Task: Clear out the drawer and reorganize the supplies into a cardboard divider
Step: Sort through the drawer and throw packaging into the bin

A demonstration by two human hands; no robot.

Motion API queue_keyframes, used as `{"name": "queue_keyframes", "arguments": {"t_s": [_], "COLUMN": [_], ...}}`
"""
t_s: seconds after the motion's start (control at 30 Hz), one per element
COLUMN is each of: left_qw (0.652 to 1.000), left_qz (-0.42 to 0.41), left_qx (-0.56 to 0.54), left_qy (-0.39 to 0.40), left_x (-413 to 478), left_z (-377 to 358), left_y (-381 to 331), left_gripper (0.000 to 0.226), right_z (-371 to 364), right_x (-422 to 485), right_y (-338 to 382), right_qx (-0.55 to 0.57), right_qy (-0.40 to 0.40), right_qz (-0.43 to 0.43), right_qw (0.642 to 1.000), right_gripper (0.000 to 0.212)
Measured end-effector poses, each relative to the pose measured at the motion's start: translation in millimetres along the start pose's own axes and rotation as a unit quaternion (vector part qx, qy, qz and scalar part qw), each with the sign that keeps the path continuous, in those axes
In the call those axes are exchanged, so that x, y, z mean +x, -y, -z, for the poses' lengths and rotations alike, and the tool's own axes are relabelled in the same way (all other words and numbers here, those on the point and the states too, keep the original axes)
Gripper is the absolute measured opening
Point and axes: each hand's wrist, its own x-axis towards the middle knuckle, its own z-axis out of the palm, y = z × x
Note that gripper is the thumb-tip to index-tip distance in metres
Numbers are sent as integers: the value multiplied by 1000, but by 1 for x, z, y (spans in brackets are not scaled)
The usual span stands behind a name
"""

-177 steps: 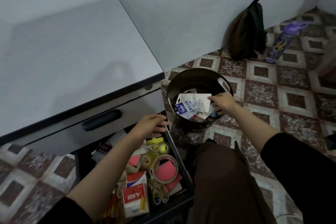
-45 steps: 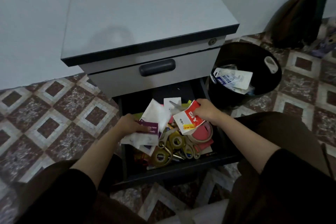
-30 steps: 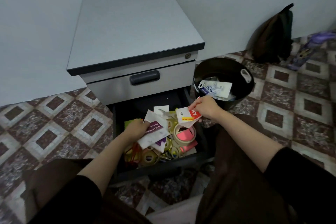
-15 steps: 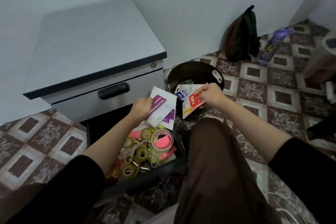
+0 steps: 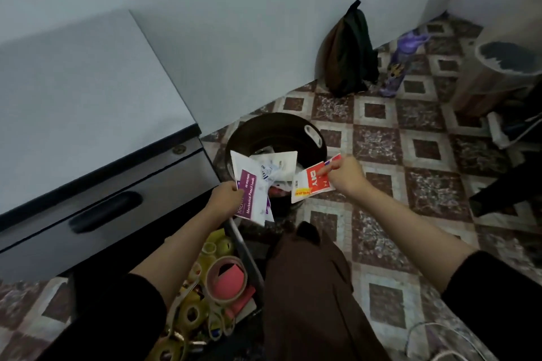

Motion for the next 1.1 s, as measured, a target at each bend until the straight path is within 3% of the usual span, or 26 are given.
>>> {"name": "queue_keyframes", "arguments": {"t_s": [0.23,0.53,0.7,0.77,0.83,0.93,1.1], "left_qw": [999,992,952,926,931,946,965], "left_qz": [-31,20,78,98,91,82,50], "left_qx": [17,-114,-287,-346,-314,-250,-228], "left_qy": [31,39,70,116,163,187,120], "left_x": [67,141,150,146,143,138,125], "left_z": [-29,-63,-76,-75,-75,-71,-54], "left_y": [-33,-73,-94,-97,-91,-79,-56], "left_gripper": [19,20,17,35,53,56,46], "right_z": [10,15,10,8,6,0,-19], "right_x": [60,110,117,120,123,124,123], "right_y": [-12,-6,-10,-12,-12,-11,-4], "right_qx": [36,124,131,125,122,119,145], "right_qy": [-88,-112,-99,-92,-84,-74,-51], "right_qz": [-25,-54,-63,-61,-60,-52,-49], "right_qw": [995,984,984,986,987,989,987], "right_gripper": [27,25,25,25,26,26,24]}}
